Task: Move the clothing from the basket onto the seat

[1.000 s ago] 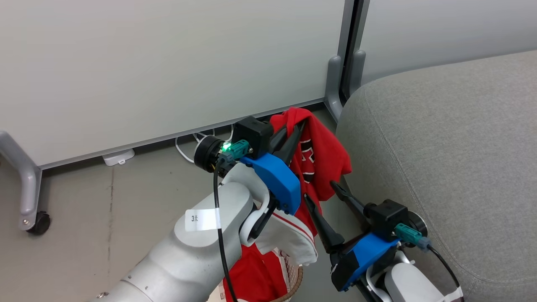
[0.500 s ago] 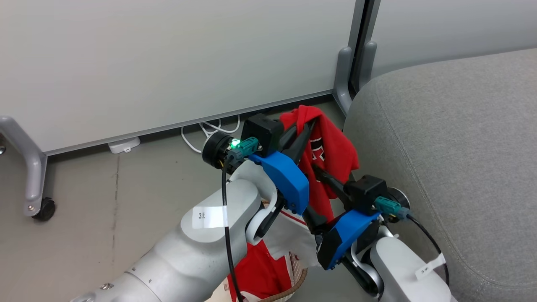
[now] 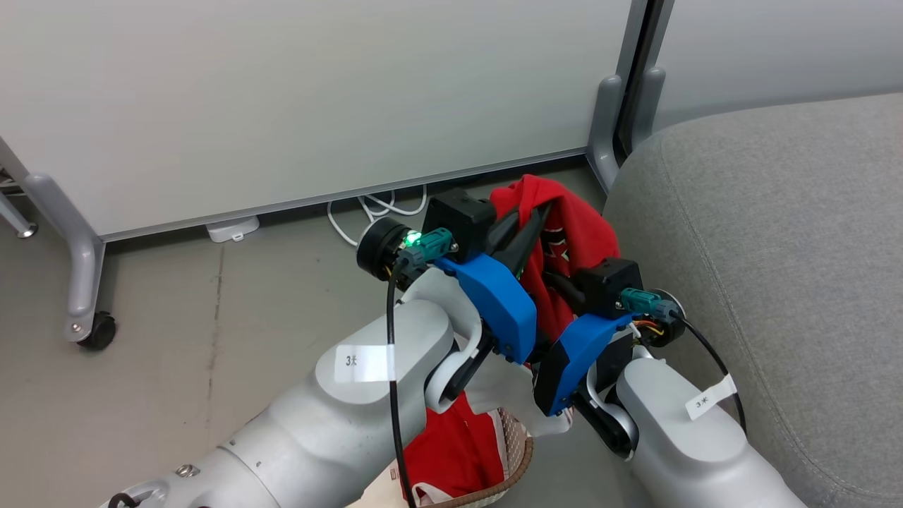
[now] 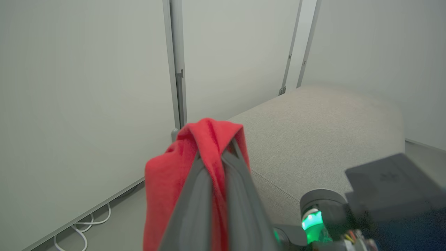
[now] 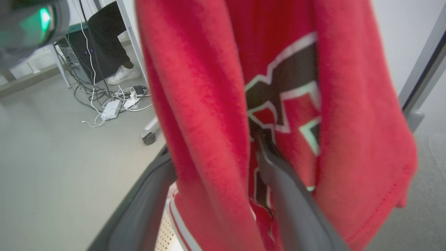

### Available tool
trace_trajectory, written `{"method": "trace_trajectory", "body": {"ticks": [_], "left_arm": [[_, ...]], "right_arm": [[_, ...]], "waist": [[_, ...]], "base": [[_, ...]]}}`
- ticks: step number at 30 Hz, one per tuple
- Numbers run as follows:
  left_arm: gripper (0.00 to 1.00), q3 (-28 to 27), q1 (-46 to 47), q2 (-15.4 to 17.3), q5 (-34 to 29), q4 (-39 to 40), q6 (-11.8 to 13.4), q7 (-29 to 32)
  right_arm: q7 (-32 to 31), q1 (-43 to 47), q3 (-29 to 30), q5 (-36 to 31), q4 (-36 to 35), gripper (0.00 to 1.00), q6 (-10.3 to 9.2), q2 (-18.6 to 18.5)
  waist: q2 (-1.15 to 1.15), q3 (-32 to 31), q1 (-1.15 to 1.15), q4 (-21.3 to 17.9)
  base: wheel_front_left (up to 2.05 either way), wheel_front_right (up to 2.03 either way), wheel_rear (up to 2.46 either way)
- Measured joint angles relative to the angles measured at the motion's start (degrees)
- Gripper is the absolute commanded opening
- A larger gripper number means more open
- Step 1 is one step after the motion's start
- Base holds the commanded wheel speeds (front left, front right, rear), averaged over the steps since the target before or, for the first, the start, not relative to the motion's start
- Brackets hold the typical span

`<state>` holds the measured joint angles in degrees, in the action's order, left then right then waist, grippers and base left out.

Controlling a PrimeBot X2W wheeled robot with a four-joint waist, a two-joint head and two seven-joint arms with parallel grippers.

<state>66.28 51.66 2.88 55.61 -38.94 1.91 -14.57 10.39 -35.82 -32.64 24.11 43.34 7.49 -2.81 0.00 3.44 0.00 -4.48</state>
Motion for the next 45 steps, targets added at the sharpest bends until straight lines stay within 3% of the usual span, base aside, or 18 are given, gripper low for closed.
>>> {"method": "trace_trajectory", "body": {"ticks": [2,3,4,5,26,27,28,31,37,45], "left_arm": [[0.0,0.8,0.2,0.0,0.5,0.3,0.1,-0.1],[0.0,1.2,0.2,0.0,0.7,0.4,0.1,-0.1],[0.0,1.4,0.2,0.0,0.9,0.4,0.1,-0.1],[0.0,1.7,0.3,0.0,1.2,0.4,0.1,-0.1],[0.0,3.9,1.3,0.0,3.6,-1.7,0.1,-0.3],[0.08,4.0,1.3,0.0,3.7,-1.7,0.2,-0.3],[0.26,4.0,1.3,0.0,3.7,-1.7,0.3,-0.3],[1.0,4.1,1.3,0.0,3.6,-1.6,0.6,-0.3],[1.0,1.6,-0.4,0.0,1.1,-1.5,1.2,-0.4],[1.0,-10.7,-10.5,3.1,-10.3,6.4,1.6,-0.4]], "right_arm": [[0.4,-0.8,-0.8,0.8,1.6,1.0,0.0,0.0],[0.8,-1.2,-1.2,1.4,2.3,0.95,0.0,0.0],[0.9,-1.5,-1.7,2.0,2.9,0.43,0.0,0.0],[1.2,-1.9,-2.1,2.5,3.5,0.0,0.0,0.0],[4.0,-3.9,-7.2,8.4,8.7,0.0,0.0,0.0],[4.1,-3.9,-7.3,8.6,8.8,0.0,0.0,0.0],[4.1,-3.9,-7.3,8.8,8.9,0.0,0.0,0.0],[4.4,-3.9,-7.3,9.4,9.1,0.0,0.0,0.0],[4.5,-4.0,-7.2,9.6,9.7,0.0,0.0,0.0],[4.6,-4.6,-4.4,7.6,7.7,0.0,0.0,0.0]], "waist": [[0.0,-0.1,0.0,0.2],[0.0,-0.1,0.0,0.3],[0.0,-0.2,0.0,0.4],[0.0,-0.2,0.0,0.5],[0.0,-1.3,0.0,-1.0],[0.0,-1.4,0.0,-1.1],[0.0,-1.4,0.0,-1.2],[0.0,-1.7,0.0,-1.2],[0.0,-1.6,0.0,-1.2],[0.0,-0.5,0.0,-0.6]], "base": [[0.0,0.0,0.0],[0.0,0.0,0.0],[0.0,0.0,0.0],[0.0,0.0,0.0],[0.0,0.0,0.0],[0.0,0.0,0.0],[0.0,0.0,0.0],[0.0,0.0,0.0],[0.0,0.0,0.0],[0.0,0.0,0.0]]}}
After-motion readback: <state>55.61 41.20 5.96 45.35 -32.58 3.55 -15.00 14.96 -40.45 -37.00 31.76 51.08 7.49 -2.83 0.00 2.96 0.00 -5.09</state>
